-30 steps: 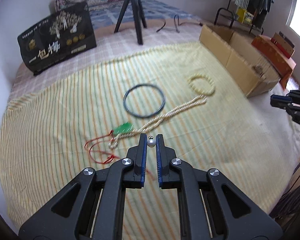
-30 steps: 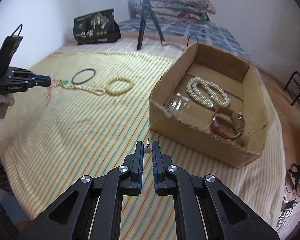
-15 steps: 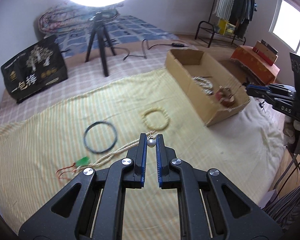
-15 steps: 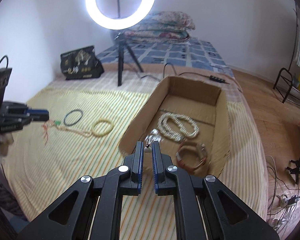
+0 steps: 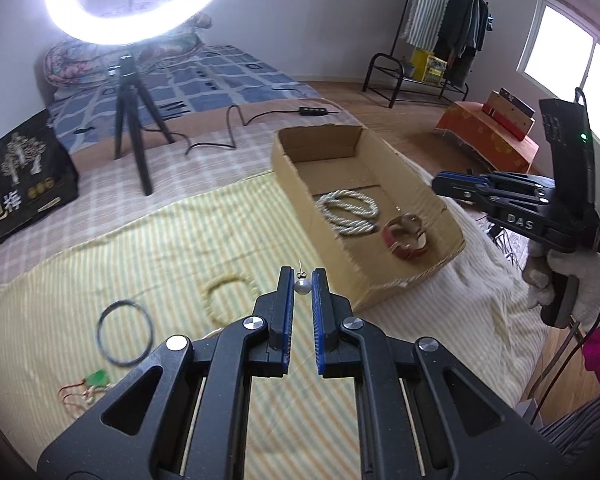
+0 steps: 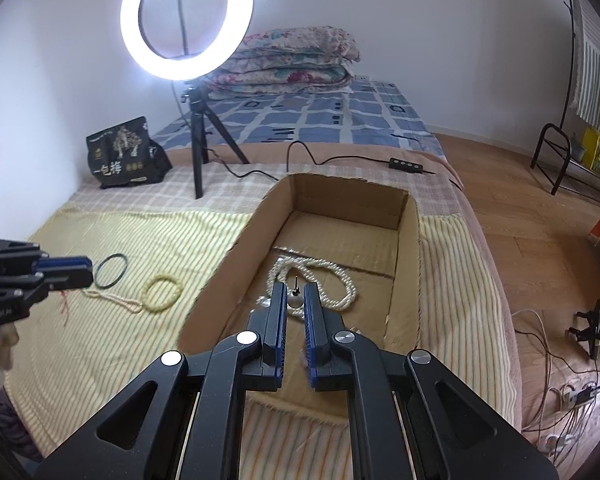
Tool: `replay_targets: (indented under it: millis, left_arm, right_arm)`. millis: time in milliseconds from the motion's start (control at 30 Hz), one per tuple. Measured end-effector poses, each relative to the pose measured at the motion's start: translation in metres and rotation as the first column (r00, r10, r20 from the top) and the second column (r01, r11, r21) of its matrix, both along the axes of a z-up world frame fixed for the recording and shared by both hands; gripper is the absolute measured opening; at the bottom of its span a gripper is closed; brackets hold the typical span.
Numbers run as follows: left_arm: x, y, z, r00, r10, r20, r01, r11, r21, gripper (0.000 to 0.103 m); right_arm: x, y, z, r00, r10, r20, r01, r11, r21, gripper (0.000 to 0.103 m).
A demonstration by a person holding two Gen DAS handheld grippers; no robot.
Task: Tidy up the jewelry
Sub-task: 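Carry the held pearl earrings in both tools over the cardboard box, then open both tools to drop the pearl earrings into the box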
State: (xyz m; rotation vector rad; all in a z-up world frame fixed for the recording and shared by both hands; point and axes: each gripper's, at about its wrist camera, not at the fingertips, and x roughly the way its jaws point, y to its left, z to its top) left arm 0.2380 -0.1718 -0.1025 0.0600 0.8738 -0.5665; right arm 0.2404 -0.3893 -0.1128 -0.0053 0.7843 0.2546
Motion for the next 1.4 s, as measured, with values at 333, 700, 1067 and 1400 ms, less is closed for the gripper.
replay_targets:
  millis: [333, 700, 1067, 1400]
  left_arm:
    - [0.008, -0.053, -0.010, 0.998, -0.064, 0.004, 0.064, 0.998, 0.002, 0.007]
    - [0.016, -0.090, -0.024, 0.994, -0.104, -0.018, 0.103, 0.995, -0.017, 0.007]
    - [0.020, -0.102, -0.032, 0.992, -0.120, -0.027, 0.119, 0.993, -0.022, 0.007]
    - [0.018, -0.103, -0.032, 0.993, -0.114, -0.011, 0.114, 0.993, -0.009, 0.044]
  right_arm:
    - [0.040, -0.014, -0.005, 0.998, -0.023, -0.056, 0.024, 0.999, 0.028, 0.007]
    - [0.076, -0.023, -0.022, 0.993, -0.066, -0.096, 0.075, 0.994, 0.085, 0.007]
    - [0.089, -0.030, -0.027, 0.990, -0.104, -0.091, 0.113, 0.988, 0.103, 0.007]
    - [0.085, -0.032, -0.022, 0.988, -0.142, -0.058, 0.147, 0.985, 0.091, 0.063]
